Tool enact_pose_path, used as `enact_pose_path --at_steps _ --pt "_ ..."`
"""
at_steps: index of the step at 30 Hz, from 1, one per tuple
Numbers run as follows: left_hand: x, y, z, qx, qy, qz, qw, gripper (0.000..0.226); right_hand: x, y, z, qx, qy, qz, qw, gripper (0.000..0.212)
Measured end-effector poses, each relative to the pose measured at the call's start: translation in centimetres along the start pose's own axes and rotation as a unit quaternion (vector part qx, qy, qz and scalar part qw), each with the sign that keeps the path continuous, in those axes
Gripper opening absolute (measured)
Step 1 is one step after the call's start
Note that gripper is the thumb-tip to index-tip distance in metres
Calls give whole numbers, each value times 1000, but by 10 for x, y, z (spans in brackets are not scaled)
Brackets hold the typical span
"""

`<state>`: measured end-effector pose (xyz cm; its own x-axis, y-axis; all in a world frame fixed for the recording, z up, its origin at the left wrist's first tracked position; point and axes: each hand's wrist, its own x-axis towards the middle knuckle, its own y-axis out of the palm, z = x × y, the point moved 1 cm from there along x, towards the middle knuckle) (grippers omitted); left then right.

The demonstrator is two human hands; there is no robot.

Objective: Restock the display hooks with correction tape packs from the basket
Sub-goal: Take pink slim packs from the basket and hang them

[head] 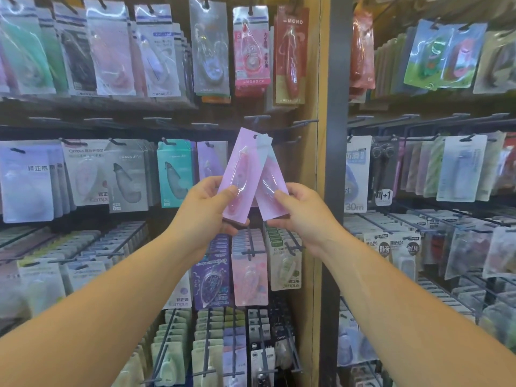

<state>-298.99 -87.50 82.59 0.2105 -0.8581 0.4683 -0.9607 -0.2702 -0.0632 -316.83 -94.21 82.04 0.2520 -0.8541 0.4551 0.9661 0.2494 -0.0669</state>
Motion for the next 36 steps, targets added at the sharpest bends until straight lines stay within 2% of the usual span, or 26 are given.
enact_pose_path --at_steps 11,20,28,32,34,36 --pt "0 12 -2 -18 -6 -36 999 19 0 -1 -1 14 2 2 1000 25" --pt "31 11 16 36 -79 -46 995 25 24 6 -9 -28 33 -28 999 21" --pt "62 25 23 70 -98 -61 991 15 53 27 -12 -74 76 -32 994 12" --pt "58 28 21 138 -85 -69 984 24 48 25 -14 -105 88 -40 990 16" --pt "51 25 20 205 -63 -71 974 29 41 22 -17 -145 77 -53 985 40" --pt "41 18 16 281 -36 -67 957 30 24 17 -12 -168 53 -55 983 50"
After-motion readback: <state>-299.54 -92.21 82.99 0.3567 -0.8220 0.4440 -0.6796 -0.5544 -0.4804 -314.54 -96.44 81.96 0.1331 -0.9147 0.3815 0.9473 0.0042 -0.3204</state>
